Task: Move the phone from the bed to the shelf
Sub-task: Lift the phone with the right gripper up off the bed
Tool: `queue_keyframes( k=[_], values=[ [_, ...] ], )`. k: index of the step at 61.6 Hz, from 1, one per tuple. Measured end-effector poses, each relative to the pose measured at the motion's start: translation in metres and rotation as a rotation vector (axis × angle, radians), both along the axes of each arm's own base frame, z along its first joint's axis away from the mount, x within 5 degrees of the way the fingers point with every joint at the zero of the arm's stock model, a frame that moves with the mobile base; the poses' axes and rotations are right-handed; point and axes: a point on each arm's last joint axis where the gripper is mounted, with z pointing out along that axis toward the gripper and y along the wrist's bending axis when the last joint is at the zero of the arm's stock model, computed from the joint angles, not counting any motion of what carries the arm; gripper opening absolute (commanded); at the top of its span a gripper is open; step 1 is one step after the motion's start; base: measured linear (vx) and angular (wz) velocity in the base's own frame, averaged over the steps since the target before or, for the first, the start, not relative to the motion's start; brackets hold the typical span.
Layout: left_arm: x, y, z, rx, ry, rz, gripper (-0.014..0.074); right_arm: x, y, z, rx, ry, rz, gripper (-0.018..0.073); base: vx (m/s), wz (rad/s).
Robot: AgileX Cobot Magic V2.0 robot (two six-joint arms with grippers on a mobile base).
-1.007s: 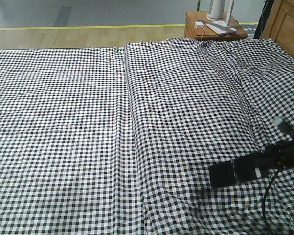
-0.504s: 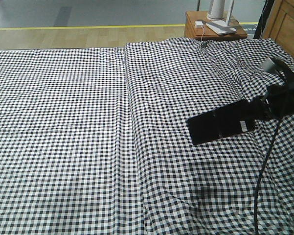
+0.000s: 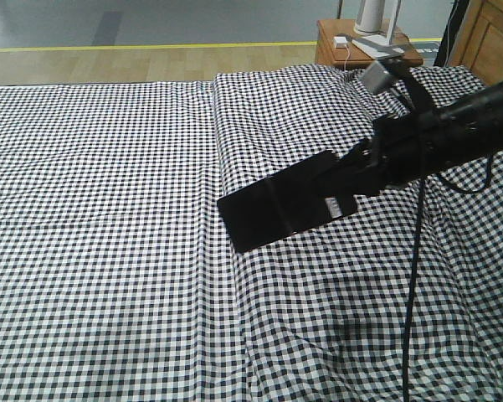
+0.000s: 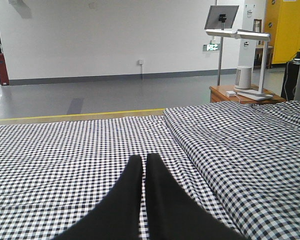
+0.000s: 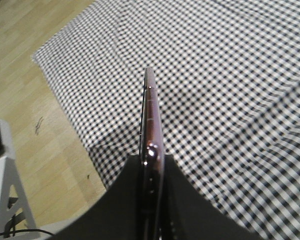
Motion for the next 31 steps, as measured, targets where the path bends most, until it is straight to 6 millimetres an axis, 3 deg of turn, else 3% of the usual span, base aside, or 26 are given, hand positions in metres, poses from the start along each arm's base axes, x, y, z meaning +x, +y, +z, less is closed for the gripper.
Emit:
queue_keyframes(
  k=[31],
  values=[
    [0.000,0.000,0.000,0.000,0.000,0.000,0.0001,-0.042,0.075,0.014,0.019,-0.009,0.236,-0.0003,0.00,0.00]
  ],
)
